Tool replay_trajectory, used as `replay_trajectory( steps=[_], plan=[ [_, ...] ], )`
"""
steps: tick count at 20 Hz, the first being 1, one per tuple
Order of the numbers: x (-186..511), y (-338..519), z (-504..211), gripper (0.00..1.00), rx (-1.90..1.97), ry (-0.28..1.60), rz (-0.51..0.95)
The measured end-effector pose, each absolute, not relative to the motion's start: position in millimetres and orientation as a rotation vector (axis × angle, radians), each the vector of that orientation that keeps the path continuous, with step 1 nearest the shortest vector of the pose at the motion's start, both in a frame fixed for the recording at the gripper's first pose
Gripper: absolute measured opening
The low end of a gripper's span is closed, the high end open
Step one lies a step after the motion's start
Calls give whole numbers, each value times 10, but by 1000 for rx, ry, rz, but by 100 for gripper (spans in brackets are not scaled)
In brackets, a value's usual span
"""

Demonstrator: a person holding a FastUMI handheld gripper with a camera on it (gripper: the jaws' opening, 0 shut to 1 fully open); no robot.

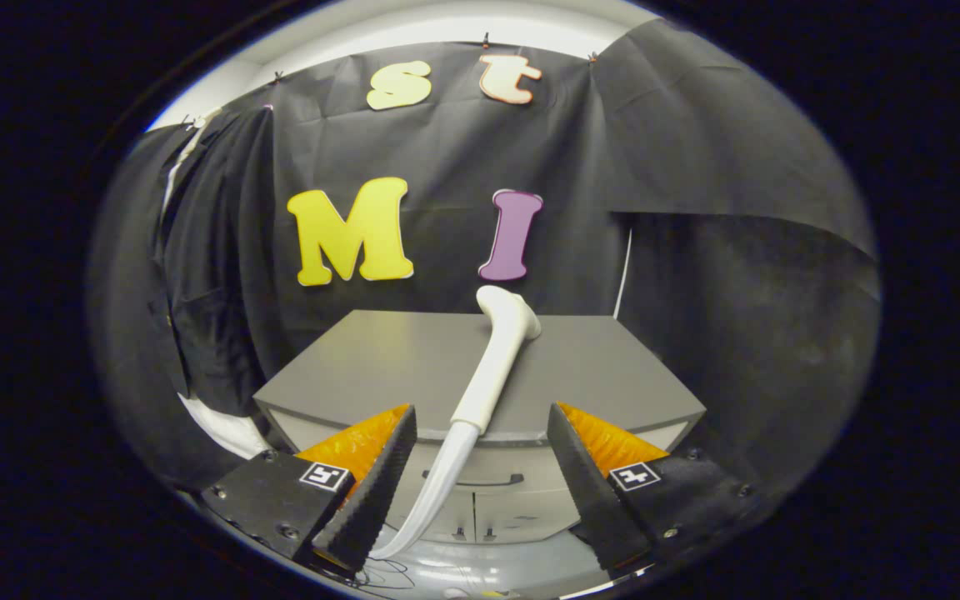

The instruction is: Iron the clothes twice with a garment steamer, once on the left side and once on the right side.

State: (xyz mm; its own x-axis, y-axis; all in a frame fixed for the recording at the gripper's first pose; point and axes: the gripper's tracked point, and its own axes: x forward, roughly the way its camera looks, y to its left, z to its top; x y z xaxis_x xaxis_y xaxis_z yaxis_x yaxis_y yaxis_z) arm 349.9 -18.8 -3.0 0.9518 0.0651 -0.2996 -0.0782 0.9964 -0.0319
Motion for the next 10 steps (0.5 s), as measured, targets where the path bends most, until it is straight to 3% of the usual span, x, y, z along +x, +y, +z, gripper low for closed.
replay_trajectory(
  steps=[5,10],
  plan=[
    [4280,-307,-243,98,-70,401,90],
    [4633,-206,-471,96,-27,514,140]
  ],
)
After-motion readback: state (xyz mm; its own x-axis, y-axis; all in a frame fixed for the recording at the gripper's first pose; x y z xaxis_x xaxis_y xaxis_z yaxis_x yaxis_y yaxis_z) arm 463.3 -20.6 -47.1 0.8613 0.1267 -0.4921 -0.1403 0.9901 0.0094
